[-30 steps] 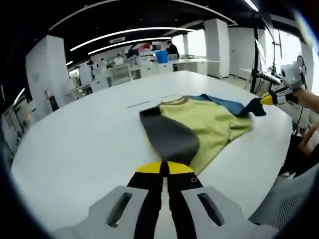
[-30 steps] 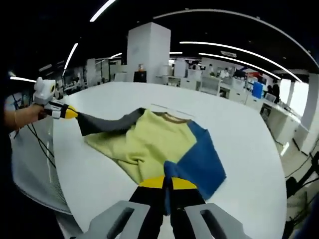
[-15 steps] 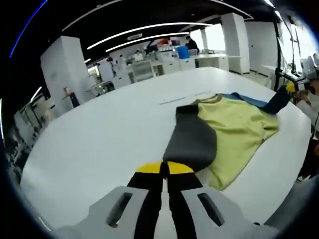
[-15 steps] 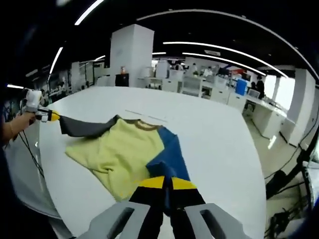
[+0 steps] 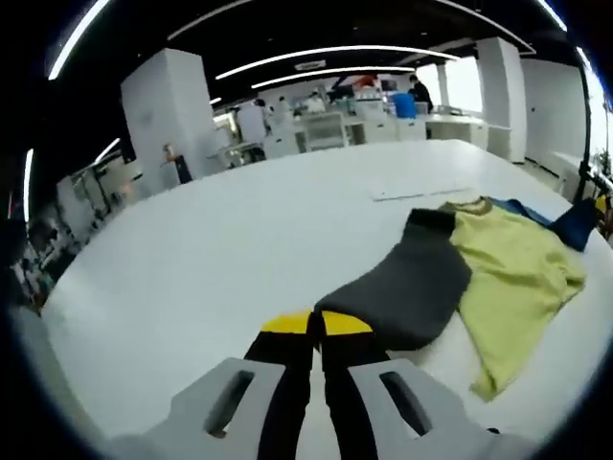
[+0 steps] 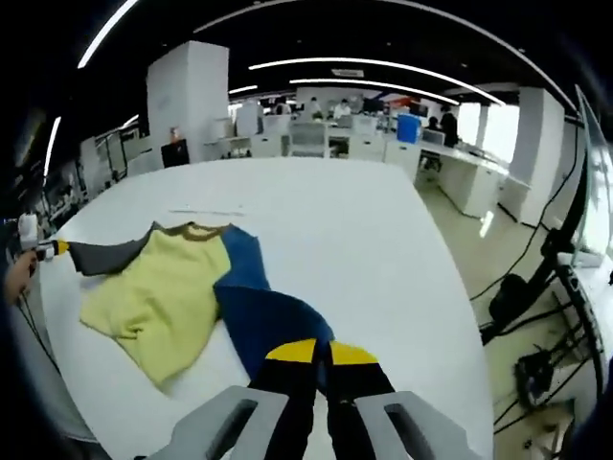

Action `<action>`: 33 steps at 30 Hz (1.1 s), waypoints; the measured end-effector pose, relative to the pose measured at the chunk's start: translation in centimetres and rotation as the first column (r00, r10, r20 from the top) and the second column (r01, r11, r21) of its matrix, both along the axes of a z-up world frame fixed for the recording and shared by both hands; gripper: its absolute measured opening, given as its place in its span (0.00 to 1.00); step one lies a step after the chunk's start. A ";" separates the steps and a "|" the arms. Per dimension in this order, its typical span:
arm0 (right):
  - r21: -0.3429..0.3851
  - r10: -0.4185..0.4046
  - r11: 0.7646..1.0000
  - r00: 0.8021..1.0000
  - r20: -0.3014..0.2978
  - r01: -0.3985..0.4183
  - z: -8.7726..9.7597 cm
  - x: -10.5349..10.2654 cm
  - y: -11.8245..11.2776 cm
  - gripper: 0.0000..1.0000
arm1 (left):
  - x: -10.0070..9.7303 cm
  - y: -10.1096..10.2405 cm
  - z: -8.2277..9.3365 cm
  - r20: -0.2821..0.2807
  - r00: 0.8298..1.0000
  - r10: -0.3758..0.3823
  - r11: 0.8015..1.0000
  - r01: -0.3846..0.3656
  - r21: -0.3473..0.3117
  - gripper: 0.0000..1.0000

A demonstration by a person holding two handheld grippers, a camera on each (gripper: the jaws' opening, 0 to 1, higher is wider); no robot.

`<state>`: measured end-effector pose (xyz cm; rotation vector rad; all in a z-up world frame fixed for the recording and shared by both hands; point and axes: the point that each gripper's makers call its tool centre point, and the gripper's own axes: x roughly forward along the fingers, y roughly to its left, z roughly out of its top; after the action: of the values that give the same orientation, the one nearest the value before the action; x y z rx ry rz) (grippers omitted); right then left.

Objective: Fold the garment on the visible template until the final outline fits inside the template.

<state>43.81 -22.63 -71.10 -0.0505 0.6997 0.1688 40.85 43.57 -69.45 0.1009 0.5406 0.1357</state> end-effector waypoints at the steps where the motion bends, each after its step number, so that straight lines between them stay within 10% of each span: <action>1: -0.002 -0.002 1.000 1.000 -0.005 0.002 -0.1 0.1 -0.1 0.00 | 0.1 0.2 0.0 0.002 1.000 0.004 1.000 -0.004 0.001 0.00; 12: -0.075 -0.076 0.995 0.993 -0.094 0.070 -3.0 1.8 -3.6 0.00 | 1.2 3.6 -3.5 -0.061 0.996 0.068 0.998 -0.068 0.003 0.00; 23: -0.165 -0.116 0.982 0.983 -0.141 0.092 -4.8 2.8 -6.5 0.00 | 1.0 7.1 -6.9 -0.259 0.963 0.071 0.987 -0.029 0.161 0.00; 33: -0.220 -0.175 0.966 0.972 -0.158 0.138 -6.1 3.0 -9.6 0.00 | 1.7 8.4 -7.5 -0.279 0.957 0.083 0.980 -0.027 0.199 0.00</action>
<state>46.84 -32.26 -77.23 -0.1808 0.8934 -0.0540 42.54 52.00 -76.94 0.2983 0.8200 0.2303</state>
